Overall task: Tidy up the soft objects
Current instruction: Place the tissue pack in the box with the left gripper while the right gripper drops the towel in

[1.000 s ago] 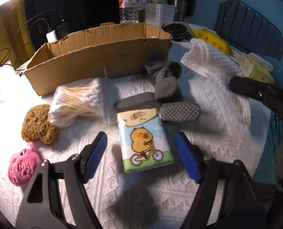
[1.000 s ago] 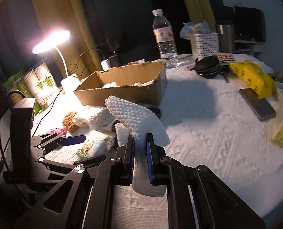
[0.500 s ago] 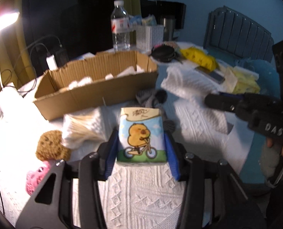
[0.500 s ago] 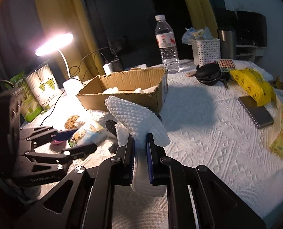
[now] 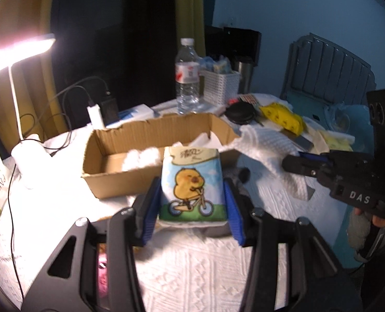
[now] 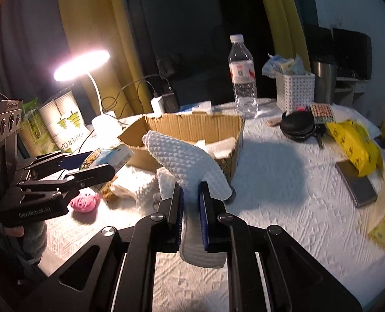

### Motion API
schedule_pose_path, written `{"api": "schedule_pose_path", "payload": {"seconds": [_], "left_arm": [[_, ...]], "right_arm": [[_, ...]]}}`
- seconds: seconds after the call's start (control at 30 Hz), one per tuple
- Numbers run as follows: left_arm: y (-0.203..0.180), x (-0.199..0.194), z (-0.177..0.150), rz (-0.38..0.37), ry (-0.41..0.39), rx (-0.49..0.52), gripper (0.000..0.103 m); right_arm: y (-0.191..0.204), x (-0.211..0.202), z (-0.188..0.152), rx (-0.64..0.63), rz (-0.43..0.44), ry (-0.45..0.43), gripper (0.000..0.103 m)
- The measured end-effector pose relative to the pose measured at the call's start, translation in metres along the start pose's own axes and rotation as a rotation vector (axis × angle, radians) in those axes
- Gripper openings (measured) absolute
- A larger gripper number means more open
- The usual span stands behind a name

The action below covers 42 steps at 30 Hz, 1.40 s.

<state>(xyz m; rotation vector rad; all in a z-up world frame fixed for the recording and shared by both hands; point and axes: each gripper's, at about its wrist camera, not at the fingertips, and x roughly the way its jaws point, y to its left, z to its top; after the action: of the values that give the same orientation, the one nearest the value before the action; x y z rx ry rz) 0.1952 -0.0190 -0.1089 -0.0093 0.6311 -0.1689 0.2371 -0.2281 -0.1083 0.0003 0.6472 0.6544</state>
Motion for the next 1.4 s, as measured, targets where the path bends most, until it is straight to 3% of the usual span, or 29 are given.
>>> {"api": "schedule_pose_path", "payload": {"seconds": [0.8,1.03,1.4], "left_arm": [[0.069,0.017,0.049,0.094,-0.100,-0.068,0.048],[0.086,0.043,0.051,0.120,-0.074,-0.097,0.048],[0.098,0.085,0.044,0.097,0.012,-0.128,0.049]], "right_arm": [[-0.002,0.037,0.064,-0.038,-0.003,-0.064,0.013],[-0.011,0.056,0.081,-0.032,-0.024,-0.071,0.013],[-0.013,0.099,0.088,-0.025,-0.004,-0.026,0.013]]}}
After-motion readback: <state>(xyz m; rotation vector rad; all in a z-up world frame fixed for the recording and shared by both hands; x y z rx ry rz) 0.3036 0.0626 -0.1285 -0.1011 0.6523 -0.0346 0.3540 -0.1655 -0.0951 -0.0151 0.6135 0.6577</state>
